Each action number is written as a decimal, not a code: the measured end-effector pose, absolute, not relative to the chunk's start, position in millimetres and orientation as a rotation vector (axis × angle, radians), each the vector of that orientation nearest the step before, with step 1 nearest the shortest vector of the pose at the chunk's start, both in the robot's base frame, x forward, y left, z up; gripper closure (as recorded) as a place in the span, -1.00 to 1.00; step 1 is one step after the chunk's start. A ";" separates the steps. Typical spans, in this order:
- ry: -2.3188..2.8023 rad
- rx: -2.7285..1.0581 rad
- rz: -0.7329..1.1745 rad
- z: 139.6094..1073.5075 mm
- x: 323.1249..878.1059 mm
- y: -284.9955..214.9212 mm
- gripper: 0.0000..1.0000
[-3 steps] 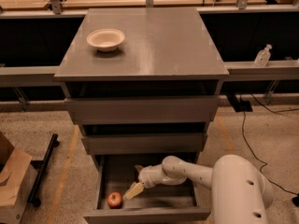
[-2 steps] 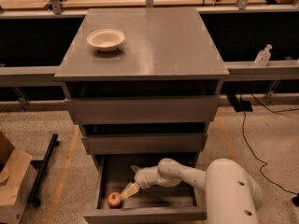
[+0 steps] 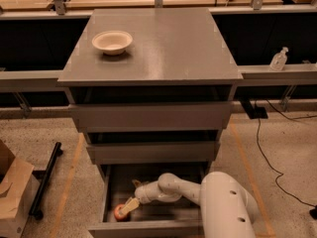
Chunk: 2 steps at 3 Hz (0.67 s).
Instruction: Pick apple from bottom drawer and place on counter
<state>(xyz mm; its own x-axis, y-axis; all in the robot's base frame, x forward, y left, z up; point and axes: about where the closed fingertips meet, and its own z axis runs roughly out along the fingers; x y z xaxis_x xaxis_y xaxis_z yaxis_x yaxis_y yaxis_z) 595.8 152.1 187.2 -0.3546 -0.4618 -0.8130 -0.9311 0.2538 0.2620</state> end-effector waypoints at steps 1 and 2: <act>1.967 -1.272 0.985 158.6 592.2 170.5 -1.00; 1.996 -1.265 0.979 142.3 588.7 179.3 -1.00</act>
Offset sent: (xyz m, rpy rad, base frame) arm -0.0072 0.0324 -0.0620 -0.0721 0.0435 -0.0346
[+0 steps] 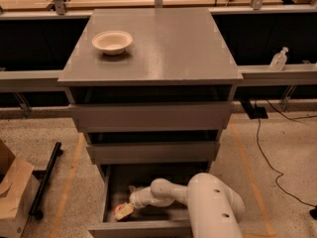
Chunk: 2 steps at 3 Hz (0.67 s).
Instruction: Pick apple from bottom drawer and place on counter
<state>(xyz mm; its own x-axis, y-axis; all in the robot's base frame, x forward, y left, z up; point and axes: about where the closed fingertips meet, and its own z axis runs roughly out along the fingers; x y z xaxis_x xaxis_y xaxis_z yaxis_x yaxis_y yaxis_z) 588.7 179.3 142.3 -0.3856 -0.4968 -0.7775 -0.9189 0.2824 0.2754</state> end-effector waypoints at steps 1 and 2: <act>2.024 -1.257 0.979 131.8 582.5 181.2 -0.67; 2.046 -1.251 0.982 125.9 577.3 181.6 -0.19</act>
Offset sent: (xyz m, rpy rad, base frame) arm -0.0135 -0.0014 -0.0216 -0.0343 0.0501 -0.0272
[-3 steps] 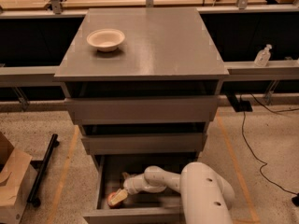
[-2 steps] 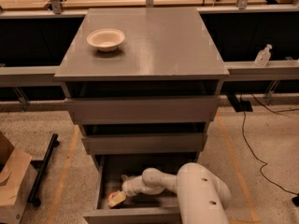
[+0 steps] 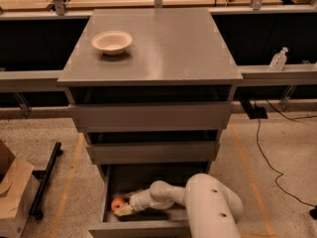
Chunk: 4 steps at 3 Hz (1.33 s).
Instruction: Pick apple from bottom drawer and place on counter
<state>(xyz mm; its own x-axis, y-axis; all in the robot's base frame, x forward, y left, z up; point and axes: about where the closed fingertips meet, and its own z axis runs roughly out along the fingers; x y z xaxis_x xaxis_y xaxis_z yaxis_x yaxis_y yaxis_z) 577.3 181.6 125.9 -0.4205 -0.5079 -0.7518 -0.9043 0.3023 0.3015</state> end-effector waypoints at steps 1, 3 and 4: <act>2.060 -1.243 0.985 123.2 574.2 181.0 0.26; 2.024 -1.182 1.014 145.0 577.7 172.4 1.00; 2.027 -1.168 1.085 169.5 572.1 149.4 1.00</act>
Offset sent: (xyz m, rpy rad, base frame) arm 0.0020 -0.0120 0.0105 0.0337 0.0002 -0.0509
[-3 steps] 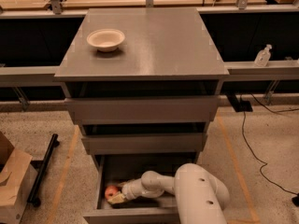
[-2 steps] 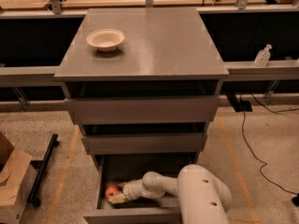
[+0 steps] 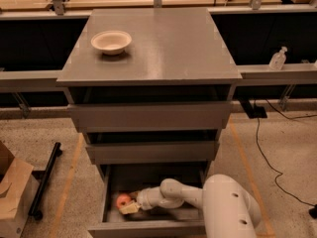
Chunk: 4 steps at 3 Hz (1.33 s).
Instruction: Pick apple from bottom drawer and place on counter
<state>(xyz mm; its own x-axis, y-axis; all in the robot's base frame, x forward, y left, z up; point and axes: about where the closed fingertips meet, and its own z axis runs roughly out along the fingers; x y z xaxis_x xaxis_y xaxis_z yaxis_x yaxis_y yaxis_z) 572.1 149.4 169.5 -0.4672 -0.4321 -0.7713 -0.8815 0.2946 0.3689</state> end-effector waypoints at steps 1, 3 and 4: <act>2.045 -1.163 1.210 203.6 552.3 105.6 1.00; 2.002 -1.191 1.407 305.2 542.2 1.6 1.00; 2.032 -1.256 1.436 385.3 543.2 -63.5 1.00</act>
Offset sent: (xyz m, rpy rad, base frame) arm -0.0832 -0.1565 0.1638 0.2392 0.2892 0.2862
